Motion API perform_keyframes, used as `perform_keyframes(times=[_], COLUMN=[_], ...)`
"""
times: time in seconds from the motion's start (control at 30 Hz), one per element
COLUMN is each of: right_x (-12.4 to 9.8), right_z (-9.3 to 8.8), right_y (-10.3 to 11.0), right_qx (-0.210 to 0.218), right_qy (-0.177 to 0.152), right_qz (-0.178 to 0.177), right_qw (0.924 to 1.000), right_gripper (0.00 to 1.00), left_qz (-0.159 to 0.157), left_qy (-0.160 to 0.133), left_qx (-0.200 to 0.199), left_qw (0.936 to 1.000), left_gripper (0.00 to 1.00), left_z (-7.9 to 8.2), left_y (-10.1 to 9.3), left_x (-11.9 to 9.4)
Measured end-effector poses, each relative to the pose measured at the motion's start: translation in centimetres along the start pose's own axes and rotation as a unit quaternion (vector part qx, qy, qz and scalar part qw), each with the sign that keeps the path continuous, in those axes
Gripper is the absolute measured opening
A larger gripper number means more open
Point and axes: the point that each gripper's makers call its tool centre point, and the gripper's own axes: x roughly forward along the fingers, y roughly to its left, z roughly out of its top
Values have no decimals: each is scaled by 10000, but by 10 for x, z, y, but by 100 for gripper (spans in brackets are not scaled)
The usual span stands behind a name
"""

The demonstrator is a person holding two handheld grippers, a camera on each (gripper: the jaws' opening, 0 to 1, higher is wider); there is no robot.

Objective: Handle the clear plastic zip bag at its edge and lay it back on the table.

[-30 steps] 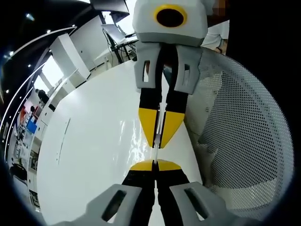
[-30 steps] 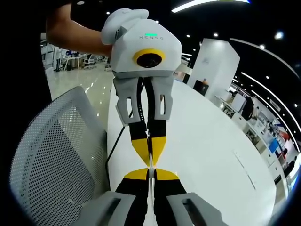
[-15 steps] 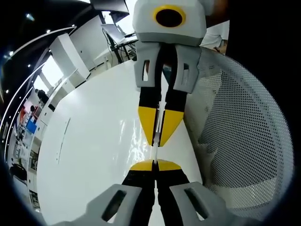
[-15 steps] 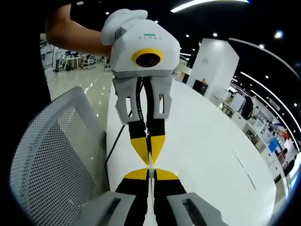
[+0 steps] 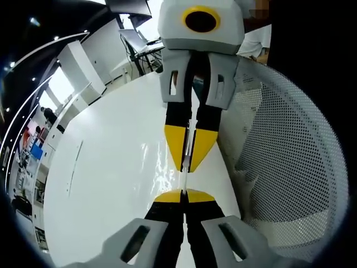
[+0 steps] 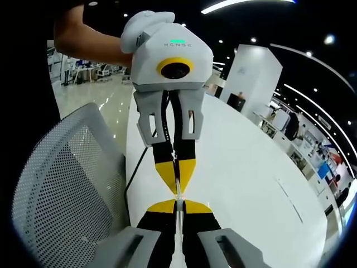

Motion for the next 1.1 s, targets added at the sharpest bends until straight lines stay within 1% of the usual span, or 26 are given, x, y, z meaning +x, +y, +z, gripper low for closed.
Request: perform_keyframes(times=[1.1], right_x=[-4], right_z=[-1], right_y=[0], right_qx=[0], right_qy=[-4], right_qz=[-2], right_qw=[10000], right_gripper=[0], left_qz=[33], left_qy=[-27], left_qx=[-42], left_qw=[10000], left_gripper=[0], left_z=[1], left_y=[1], left_x=[-2])
